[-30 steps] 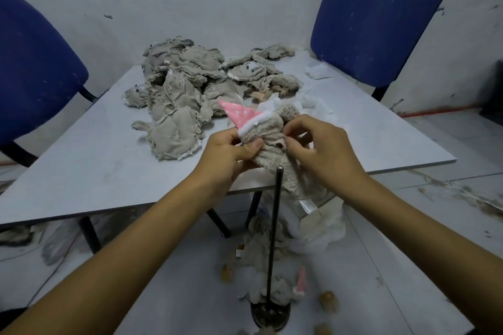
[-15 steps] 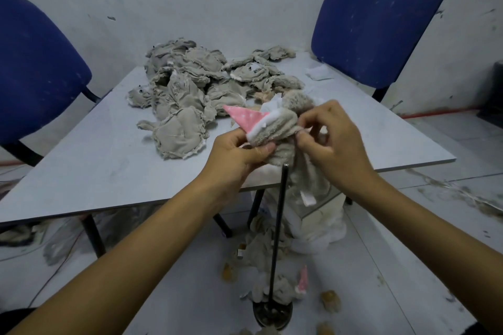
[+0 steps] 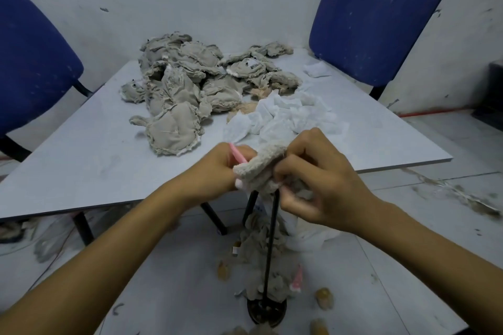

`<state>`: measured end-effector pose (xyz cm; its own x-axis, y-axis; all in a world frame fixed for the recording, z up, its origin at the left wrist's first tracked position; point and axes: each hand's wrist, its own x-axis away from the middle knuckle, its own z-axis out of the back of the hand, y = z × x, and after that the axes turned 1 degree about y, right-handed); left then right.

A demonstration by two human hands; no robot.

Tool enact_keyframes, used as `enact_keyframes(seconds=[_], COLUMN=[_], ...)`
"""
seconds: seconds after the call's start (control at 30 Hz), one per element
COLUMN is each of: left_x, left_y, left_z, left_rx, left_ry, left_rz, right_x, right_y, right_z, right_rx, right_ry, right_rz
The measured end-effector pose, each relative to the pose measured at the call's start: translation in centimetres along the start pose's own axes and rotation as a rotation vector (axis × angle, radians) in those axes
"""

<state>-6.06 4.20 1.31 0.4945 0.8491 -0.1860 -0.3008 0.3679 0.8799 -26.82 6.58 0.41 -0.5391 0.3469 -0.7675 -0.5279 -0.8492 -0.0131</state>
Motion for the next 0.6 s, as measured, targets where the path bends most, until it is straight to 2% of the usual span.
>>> enact_keyframes(seconds=[0.1, 0.13, 0.17, 0.23, 0.3, 0.33, 0.4, 0.43, 0.53, 0.57, 0.6], left_x=[-0.8, -0.9, -0.9, -0.7, -0.4, -0.4, -0.2, -0.1, 0.7, 0.9, 1.1], left_y=[0.3, 0.7, 1.2, 1.9, 2.2, 2.0, 1.8, 1.7, 1.5, 1.3, 1.2], left_z=[0.7, 0.5, 0.1, -0.9, -1.6, -1.7, -1.8, -1.7, -1.5, -1.4, -1.2], left_rx=[0.053, 0.107, 0.118, 0.014, -0.2, -0.289, -0.406, -0.423, -0.301, -0.226, -0.147], left_ry=[0.366, 0.41, 0.368, 0.081, -0.146, -0.173, -0.129, -0.099, -0.033, 0.002, 0.049], left_rz=[-0.044, -0.071, -0.083, -0.07, -0.052, -0.053, -0.061, -0.079, -0.174, -0.204, -0.211], right_x=[0.4, 0.4, 0.5, 0.9, 1.6, 1.9, 2.1, 2.0, 2.0, 1.9, 1.7], right_y=[0.1, 0.2, 0.2, 0.2, 0.2, 0.4, 0.9, 1.3, 2.7, 2.9, 3.0], right_z=[-0.2, -0.2, -0.2, -0.2, 0.0, 0.2, 0.8, 1.2, 1.7, 1.8, 1.9], right_rx=[-0.021, -0.06, -0.111, -0.238, -0.443, -0.582, -0.675, -0.579, -0.335, -0.365, -0.415], right_ry=[-0.017, -0.034, -0.062, -0.104, -0.031, 0.057, 0.181, 0.128, -0.275, -0.321, -0.297], right_rz=[-0.036, -0.058, -0.084, -0.118, -0.253, -0.385, -0.566, -0.554, -0.459, -0.48, -0.502])
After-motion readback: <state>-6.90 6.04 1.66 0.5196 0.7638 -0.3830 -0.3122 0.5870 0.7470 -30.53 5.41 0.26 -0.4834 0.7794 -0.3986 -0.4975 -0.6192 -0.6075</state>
